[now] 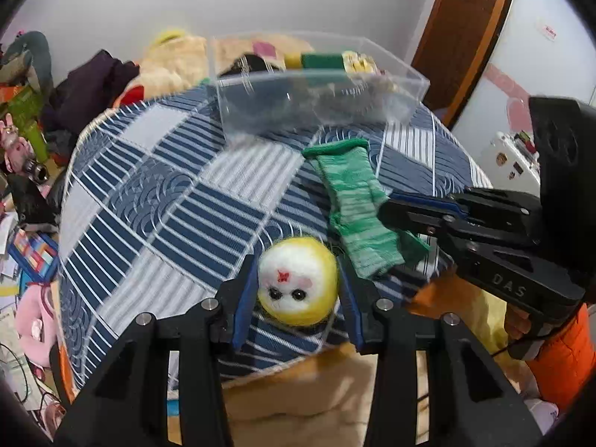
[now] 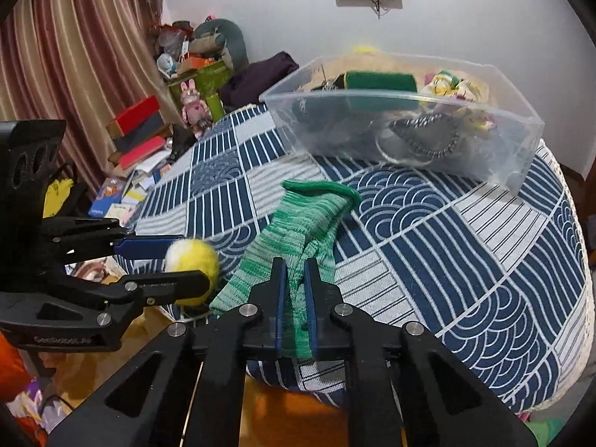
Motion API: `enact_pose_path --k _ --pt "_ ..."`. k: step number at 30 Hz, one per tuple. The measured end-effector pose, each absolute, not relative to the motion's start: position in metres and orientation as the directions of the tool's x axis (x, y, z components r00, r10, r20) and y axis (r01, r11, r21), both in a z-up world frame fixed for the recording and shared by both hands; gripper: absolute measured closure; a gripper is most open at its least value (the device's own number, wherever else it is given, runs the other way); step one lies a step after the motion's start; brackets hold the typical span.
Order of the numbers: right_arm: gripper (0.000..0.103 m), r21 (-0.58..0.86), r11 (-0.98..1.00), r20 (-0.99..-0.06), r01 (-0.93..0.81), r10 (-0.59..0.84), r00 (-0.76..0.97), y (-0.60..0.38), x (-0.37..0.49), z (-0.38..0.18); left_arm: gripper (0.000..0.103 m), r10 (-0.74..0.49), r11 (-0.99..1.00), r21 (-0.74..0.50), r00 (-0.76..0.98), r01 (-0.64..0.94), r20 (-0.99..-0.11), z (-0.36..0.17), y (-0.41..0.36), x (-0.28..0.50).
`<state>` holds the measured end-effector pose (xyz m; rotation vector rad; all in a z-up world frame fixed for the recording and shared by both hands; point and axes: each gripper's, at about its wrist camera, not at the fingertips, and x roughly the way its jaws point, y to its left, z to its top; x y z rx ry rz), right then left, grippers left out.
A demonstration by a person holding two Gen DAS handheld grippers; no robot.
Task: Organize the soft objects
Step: 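Grasp the yellow ball toy with the left tool while the right tool grasps the green sock, then drop the ball toy into the box with the left tool while the right tool drops the sock in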
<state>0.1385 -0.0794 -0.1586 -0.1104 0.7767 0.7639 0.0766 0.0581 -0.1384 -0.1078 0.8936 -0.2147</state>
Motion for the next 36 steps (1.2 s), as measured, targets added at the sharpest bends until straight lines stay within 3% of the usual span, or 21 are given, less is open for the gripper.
enact_pose_path --k 22,30,36 --pt "0.095 0.107 0.84 -0.461 -0.532 0.516 0.722 -0.121 0.187 -0.077 0.062 -0.115 0.991 -0.121 0.826 0.058 -0.552 -0.056 0.068 0.159" --pt "0.095 0.083 0.858 -0.45 -0.507 0.486 0.749 -0.108 0.221 -0.068 0.062 -0.12 0.989 -0.139 0.826 0.052 -0.55 -0.058 0.069 0.2" --pt "0.095 0.059 0.861 -0.492 -0.505 0.466 0.736 -0.094 0.242 -0.077 0.062 -0.12 0.99 -0.136 0.797 0.048 -0.592 -0.072 0.064 0.233"
